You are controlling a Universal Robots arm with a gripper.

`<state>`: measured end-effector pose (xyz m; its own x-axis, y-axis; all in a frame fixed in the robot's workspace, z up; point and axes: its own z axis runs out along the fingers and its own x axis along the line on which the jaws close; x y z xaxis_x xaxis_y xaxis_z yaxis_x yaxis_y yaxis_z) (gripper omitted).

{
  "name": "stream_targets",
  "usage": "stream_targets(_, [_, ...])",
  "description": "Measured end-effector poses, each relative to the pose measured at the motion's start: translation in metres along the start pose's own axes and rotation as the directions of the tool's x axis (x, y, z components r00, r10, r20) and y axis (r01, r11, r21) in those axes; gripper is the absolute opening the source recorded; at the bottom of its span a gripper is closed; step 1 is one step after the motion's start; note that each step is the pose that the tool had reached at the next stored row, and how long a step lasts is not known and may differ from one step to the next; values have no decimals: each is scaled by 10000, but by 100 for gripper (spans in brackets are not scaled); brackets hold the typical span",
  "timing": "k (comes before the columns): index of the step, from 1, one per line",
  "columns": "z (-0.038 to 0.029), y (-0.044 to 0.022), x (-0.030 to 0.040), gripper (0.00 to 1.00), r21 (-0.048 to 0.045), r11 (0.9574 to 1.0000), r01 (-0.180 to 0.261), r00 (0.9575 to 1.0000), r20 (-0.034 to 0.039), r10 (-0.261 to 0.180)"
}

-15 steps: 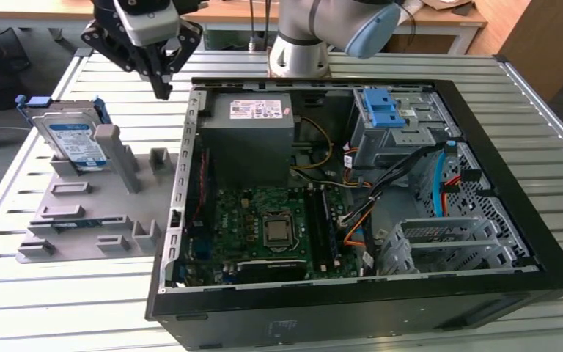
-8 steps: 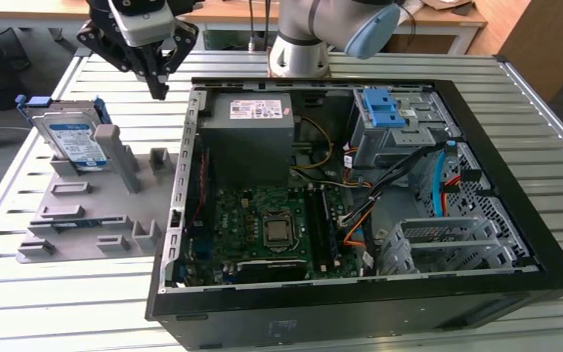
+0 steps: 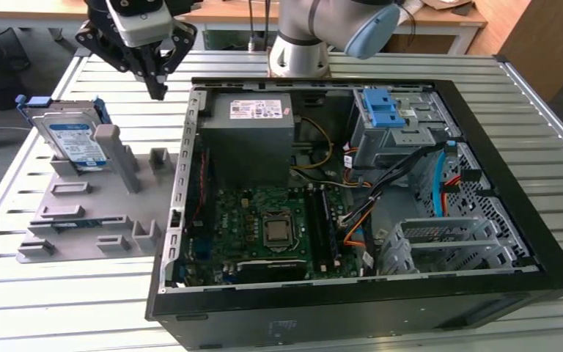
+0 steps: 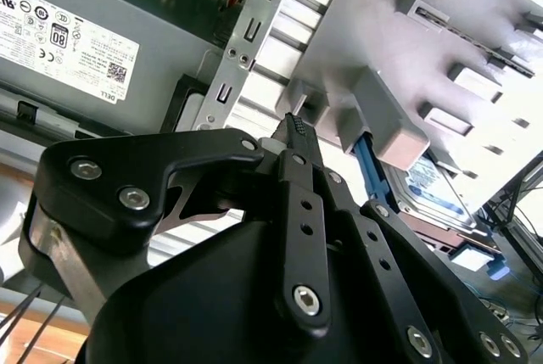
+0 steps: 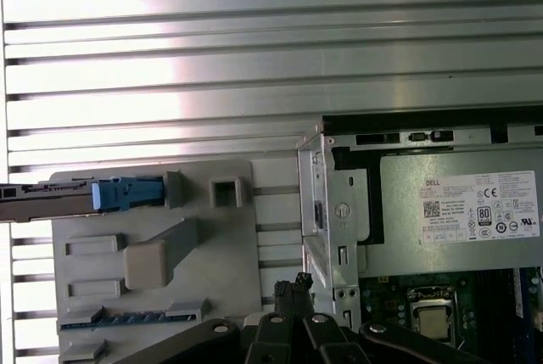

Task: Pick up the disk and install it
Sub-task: 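Reach for the disk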

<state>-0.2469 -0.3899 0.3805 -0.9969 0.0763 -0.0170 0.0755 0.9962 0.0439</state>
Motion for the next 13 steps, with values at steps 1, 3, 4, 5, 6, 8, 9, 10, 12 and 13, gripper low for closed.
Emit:
stream_targets(1, [0, 0, 2, 11, 1, 10000, 1, 10000, 0, -1])
stream_targets(3, [0, 0, 7, 11, 1, 10000, 1, 10000, 0, -1])
stream_targets(4, [0, -1, 9, 11, 1, 10000, 1, 10000, -1, -1])
stream_targets(5, [0, -1, 11, 11, 1, 10000, 1, 10000, -1, -1])
stream_targets(6, [0, -1, 13, 11, 1, 10000, 1, 10000, 0, -1])
stream_targets(8, [1, -1, 19, 11, 0, 10000, 0, 10000, 0, 0])
stream_targets(9, [1, -1, 21, 11, 0, 10000, 1, 10000, 0, -1])
stream_targets(10, [1, -2, 24, 11, 0, 10000, 1, 10000, 0, -1])
stream_targets(12, [1, -2, 30, 11, 1, 10000, 1, 10000, -1, -1])
stream_targets(13, [1, -3, 34, 11, 0, 10000, 0, 10000, 0, 0])
